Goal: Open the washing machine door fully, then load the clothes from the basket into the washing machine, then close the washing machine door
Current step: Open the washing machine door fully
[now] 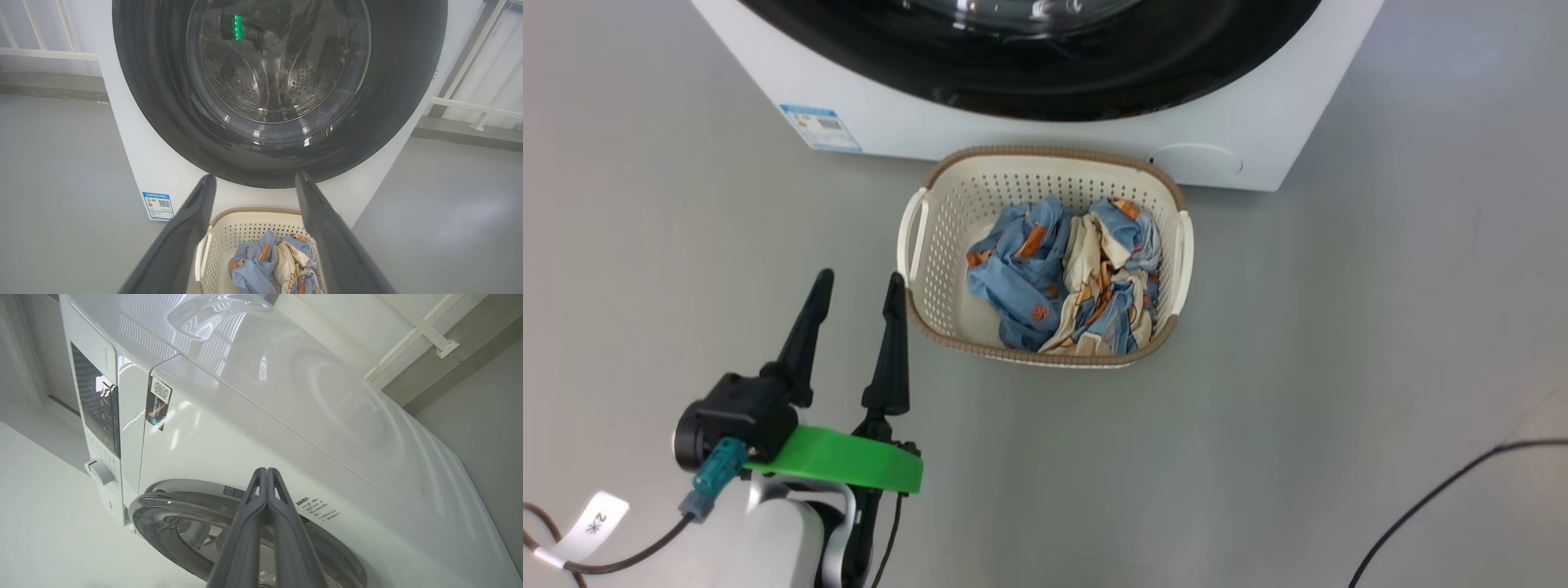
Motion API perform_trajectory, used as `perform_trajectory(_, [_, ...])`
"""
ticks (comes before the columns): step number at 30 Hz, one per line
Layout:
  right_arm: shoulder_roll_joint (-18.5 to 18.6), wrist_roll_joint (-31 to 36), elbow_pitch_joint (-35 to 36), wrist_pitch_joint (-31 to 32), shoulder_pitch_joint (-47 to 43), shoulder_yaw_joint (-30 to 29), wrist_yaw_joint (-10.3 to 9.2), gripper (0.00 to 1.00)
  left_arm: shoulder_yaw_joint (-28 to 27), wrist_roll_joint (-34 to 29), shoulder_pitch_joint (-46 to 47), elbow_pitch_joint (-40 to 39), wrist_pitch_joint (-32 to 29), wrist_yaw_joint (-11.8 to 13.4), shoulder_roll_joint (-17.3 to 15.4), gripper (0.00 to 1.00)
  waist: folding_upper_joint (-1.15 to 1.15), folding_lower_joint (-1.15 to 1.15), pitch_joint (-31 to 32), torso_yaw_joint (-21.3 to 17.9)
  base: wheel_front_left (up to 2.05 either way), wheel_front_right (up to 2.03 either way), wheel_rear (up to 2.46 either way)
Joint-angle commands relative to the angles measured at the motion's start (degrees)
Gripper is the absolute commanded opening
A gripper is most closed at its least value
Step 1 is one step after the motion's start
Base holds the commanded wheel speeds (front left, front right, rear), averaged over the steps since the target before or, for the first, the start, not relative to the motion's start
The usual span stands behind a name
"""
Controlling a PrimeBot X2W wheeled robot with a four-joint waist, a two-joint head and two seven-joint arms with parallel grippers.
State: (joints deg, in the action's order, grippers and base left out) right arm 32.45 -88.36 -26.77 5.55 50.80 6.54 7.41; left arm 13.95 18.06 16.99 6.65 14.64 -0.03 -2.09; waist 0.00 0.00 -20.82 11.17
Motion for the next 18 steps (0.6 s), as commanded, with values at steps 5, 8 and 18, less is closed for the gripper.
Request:
perform_trajectory(5, [1.46,-3.36,1.68,5.94,4.12,0.97,0.08,0.00,-0.76,0.55,2.12,-2.56,0.36,1.01,-0.78,1.00,0.00,0.00,-3.11,1.26,0.00,0.00,0.00])
perform_trajectory(8, [2.28,-3.65,1.69,9.84,6.23,2.00,0.08,0.00,-0.19,0.79,2.78,-3.06,0.36,1.34,-0.78,1.00,0.00,0.00,-4.39,1.74,0.00,0.00,0.00])
perform_trajectory(18, [1.12,-6.32,-2.10,20.29,15.31,3.39,0.08,0.00,1.98,2.14,4.40,-5.69,0.36,2.85,-0.78,1.00,0.00,0.00,-7.89,3.14,0.00,0.00,0.00])
